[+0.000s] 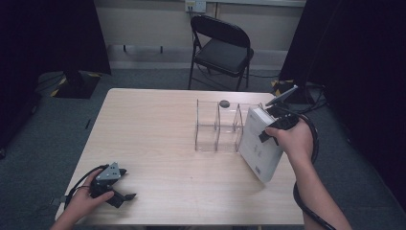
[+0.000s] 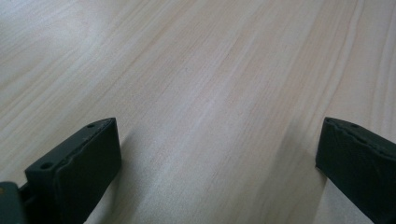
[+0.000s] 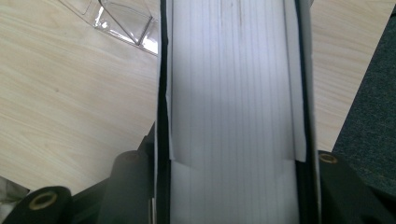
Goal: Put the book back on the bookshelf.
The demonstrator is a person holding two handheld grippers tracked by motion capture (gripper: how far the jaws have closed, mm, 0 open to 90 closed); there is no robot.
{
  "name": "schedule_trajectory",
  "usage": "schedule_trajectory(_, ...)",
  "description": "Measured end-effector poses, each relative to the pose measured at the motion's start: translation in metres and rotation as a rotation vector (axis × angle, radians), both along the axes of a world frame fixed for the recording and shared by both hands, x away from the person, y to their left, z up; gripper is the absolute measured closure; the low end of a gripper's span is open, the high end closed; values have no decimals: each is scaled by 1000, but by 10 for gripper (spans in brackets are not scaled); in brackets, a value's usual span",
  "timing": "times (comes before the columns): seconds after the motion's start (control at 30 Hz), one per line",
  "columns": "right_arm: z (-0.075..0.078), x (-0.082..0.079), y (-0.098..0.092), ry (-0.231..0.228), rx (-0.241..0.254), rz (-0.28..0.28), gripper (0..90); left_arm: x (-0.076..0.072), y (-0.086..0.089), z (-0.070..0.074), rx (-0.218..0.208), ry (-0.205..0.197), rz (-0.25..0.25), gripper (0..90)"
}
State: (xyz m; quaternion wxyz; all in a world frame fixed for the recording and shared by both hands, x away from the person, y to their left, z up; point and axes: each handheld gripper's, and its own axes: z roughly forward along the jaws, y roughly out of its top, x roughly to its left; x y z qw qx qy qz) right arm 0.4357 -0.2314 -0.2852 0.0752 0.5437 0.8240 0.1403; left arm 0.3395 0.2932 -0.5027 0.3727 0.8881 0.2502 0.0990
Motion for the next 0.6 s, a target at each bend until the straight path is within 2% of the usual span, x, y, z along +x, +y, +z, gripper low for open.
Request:
schedule_trajectory(0.13,2,4,-1,2,13,-23,525,0,0,0,0,0,1,0)
schedule_trajectory(0.3,5,8,-1,-3,6,-43,525,0,0,0,0,1,0,0)
schedule_trajectory(0.6,4,15,-1,-18,14,-65,525,0,0,0,0,0,-2,0)
